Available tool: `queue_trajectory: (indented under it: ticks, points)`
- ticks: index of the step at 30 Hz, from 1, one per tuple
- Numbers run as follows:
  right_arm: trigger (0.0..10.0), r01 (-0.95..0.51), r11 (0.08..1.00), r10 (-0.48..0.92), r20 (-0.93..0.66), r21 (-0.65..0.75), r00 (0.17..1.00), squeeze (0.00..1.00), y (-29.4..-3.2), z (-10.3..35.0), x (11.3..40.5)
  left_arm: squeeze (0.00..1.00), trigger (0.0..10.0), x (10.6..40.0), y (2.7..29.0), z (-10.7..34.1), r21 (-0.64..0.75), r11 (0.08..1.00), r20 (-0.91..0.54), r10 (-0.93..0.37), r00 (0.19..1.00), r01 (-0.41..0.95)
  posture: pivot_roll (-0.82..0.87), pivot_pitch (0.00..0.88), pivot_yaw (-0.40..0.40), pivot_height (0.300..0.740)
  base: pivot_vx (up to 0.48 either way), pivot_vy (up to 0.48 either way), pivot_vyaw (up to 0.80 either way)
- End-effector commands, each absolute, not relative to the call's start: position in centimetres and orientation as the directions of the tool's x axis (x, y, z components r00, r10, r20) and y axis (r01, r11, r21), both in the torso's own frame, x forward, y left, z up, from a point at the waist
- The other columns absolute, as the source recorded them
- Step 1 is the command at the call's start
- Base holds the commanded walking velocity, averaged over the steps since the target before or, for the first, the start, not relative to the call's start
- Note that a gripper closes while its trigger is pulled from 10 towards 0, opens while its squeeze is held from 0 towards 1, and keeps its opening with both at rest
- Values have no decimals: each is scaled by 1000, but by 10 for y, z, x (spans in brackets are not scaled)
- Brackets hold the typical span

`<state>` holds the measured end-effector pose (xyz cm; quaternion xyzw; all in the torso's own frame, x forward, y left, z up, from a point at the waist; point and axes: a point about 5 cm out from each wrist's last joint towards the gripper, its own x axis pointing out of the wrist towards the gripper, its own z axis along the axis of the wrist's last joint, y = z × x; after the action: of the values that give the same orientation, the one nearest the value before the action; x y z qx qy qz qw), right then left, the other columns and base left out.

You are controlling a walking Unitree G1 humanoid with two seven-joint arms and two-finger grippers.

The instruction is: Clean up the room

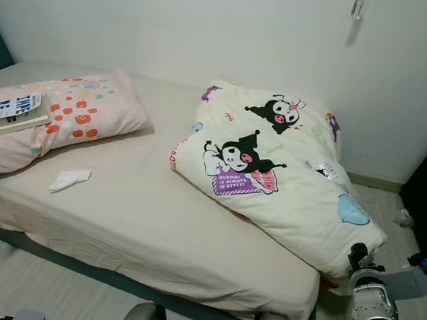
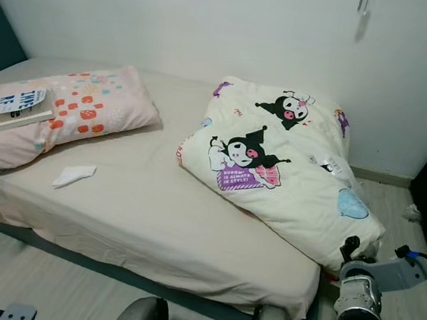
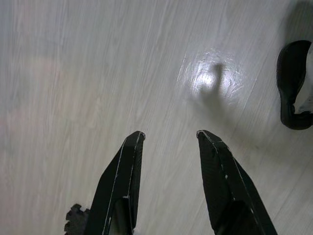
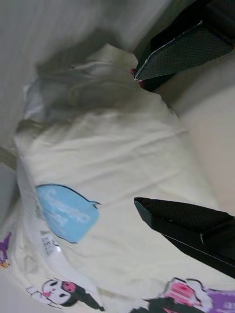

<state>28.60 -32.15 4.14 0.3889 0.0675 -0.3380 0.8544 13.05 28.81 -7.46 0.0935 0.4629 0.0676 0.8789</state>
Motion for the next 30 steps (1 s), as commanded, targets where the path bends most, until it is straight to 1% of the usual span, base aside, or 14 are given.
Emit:
queue_trajectory:
  ticks: [1, 4, 6, 7, 11, 13, 14, 16, 18, 19, 21, 23, 28, 30]
  points:
    - [10000, 632, 446, -555, -358, 633, 751, 0, -328, 45, 284, 0, 10000, 127, 296, -72, 240, 971, -800, 207, 564, -15, 127, 212, 72, 610, 0, 0, 0]
    - [10000, 632, 446, -555, -358, 633, 751, 0, -328, 45, 284, 0, 10000, 127, 296, -72, 240, 971, -800, 207, 564, -15, 127, 212, 72, 610, 0, 0, 0]
    - [10000, 634, 430, -576, -345, 643, 741, 0, -334, 47, 281, 0, 10000, 125, 296, -72, 236, 972, -799, 195, 569, -2, 133, 221, 81, 610, 0, 0, 0]
    - [10000, 633, 418, -598, -327, 652, 732, 0, -341, 49, 278, 0, 10000, 123, 299, -70, 234, 972, -794, 185, 578, 11, 148, 251, 99, 610, 0, 0, 0]
    - [10000, 620, 403, -626, -291, 673, 723, 0, -351, 52, 272, 0, 10000, 120, 309, -64, 239, 971, -779, 175, 601, 27, 166, 290, 123, 610, 0, 0, 0]
    - [10000, 585, 430, -606, -260, 688, 752, 0, -351, 52, 270, 0, 10000, 117, 318, -57, 250, 967, -765, 167, 622, 47, 177, 326, 140, 610, 0, 0, 0]
    - [10000, 585, 464, -580, -271, 665, 768, 0, -349, 51, 271, 0, 10000, 118, 322, -53, 254, 966, -757, 164, 632, 53, 180, 342, 147, 610, 0, 0, 0]
    - [10000, 590, 501, -554, -289, 633, 781, 0, -347, 48, 272, 0, 10000, 117, 326, -49, 258, 964, -749, 161, 642, 59, 182, 348, 150, 610, 0, 0, 0]
    - [10000, 590, 501, -554, -289, 633, 781, 0, -347, 48, 272, 0, 10000, 117, 326, -49, 258, 964, -749, 161, 642, 59, 182, 348, 150, 610, 0, 0, 0]
    - [10000, 582, 513, -546, -284, 631, 788, 0, -346, 48, 272, 0, 10000, 116, 328, -47, 259, 964, -744, 156, 650, 65, 182, 377, 166, 610, 0, 0, 0]
    - [10000, 573, 530, -533, -280, 625, 798, 0, -344, 47, 272, 0, 10000, 117, 327, -43, 258, 961, -736, 130, 664, 97, 185, 405, 181, 605, 0, 0, 0]
    - [10000, 559, 534, -530, -263, 634, 806, 0, -344, 49, 273, 0, 10000, 117, 324, -41, 255, 958, -733, 103, 672, 131, 190, 416, 188, 595, 0, 0, 0]
    - [10000, 535, 540, -525, -236, 650, 817, 0, -345, 50, 273, 0, 10000, 112, 324, -38, 251, 955, -735, 81, 673, 159, 201, 430, 203, 575, 0, 0, 0]
    - [10000, 511, 539, -538, -193, 670, 821, 0, -349, 55, 273, 0, 10000, 108, 325, -34, 250, 953, -737, 73, 672, 171, 207, 437, 210, 567, 0, 0, 0]
